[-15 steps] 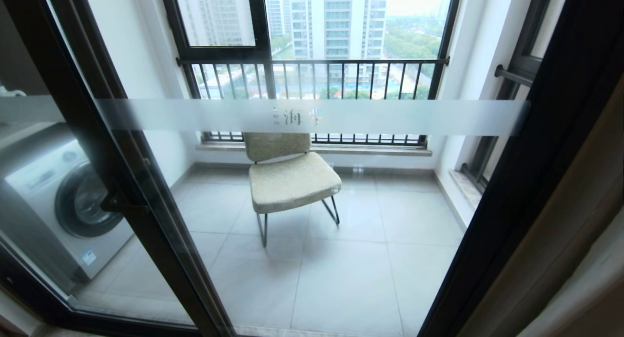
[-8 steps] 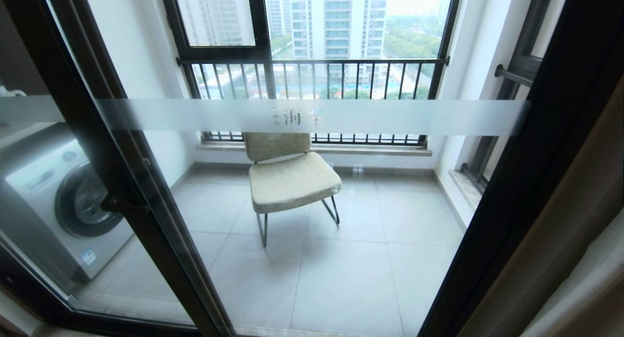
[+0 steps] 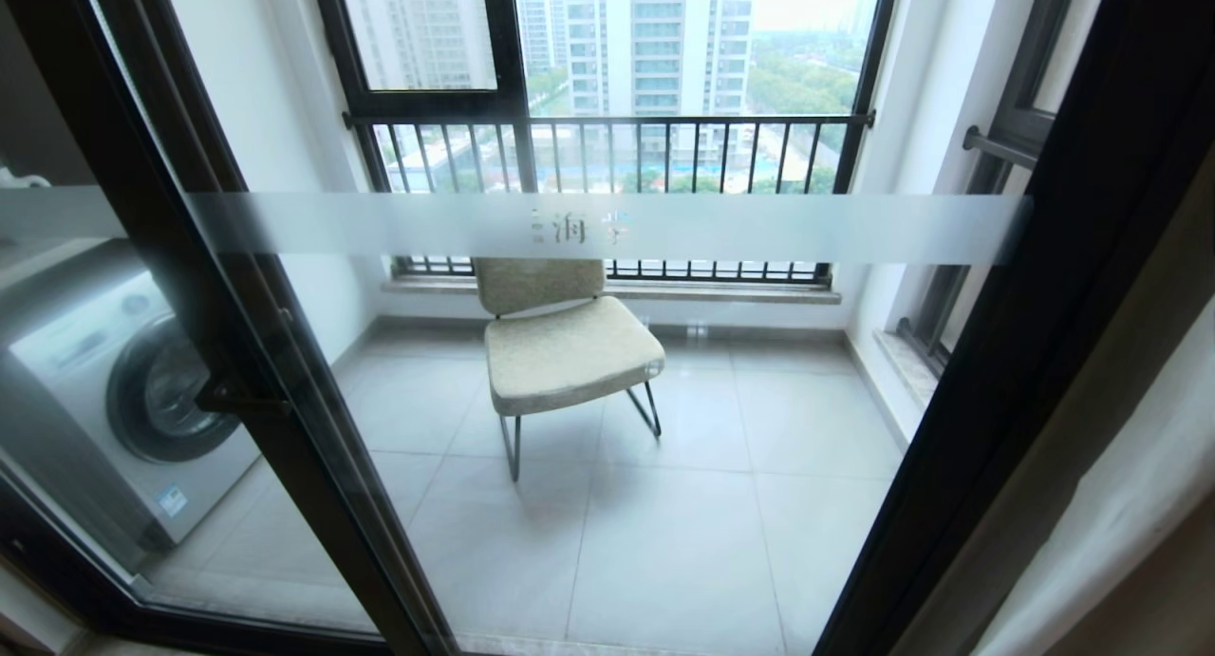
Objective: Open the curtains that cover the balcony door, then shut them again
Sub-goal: Close the inner curtains on both sides
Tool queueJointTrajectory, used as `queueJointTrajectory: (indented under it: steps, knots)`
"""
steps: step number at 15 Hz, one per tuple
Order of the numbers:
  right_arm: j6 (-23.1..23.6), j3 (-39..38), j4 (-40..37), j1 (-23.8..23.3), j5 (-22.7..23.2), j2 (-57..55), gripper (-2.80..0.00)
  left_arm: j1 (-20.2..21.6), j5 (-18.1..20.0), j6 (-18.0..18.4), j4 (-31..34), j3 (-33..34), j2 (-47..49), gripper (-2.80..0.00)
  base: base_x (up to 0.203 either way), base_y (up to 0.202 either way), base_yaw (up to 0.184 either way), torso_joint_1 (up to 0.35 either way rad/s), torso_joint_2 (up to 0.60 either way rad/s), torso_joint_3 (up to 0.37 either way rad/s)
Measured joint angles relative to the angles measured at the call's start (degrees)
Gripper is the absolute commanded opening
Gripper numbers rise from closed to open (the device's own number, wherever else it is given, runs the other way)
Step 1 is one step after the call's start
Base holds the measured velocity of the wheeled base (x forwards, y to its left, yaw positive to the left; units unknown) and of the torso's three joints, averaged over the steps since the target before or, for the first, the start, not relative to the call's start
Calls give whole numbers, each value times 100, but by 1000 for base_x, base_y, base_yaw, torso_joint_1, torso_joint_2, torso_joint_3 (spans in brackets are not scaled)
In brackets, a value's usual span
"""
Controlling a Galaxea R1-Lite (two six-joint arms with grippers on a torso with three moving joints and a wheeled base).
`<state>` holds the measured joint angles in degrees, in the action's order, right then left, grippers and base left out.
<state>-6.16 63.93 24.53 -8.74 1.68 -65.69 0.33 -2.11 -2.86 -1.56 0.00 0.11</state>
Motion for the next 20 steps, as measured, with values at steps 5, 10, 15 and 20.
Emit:
queueJointTrajectory:
  steps: [5, 10, 15, 20]
  knots:
    - [8, -194, 44, 573, -15, 48, -280, 0, 2, 2, 2, 0, 0, -280, 0, 0, 0, 0, 0, 0]
    - [49, -290, 68, 670, 2, 45, -280, 0, -1, 0, 2, 0, 0, -280, 0, 0, 0, 0, 0, 0]
    - [55, -296, 84, 668, -26, -7, -280, -2, 0, 0, 1, 0, 0, -280, 0, 0, 0, 0, 0, 0]
    - [99, -314, 79, 647, -41, -41, -280, 0, -2, 2, 2, 0, 0, -280, 0, 0, 0, 0, 0, 0]
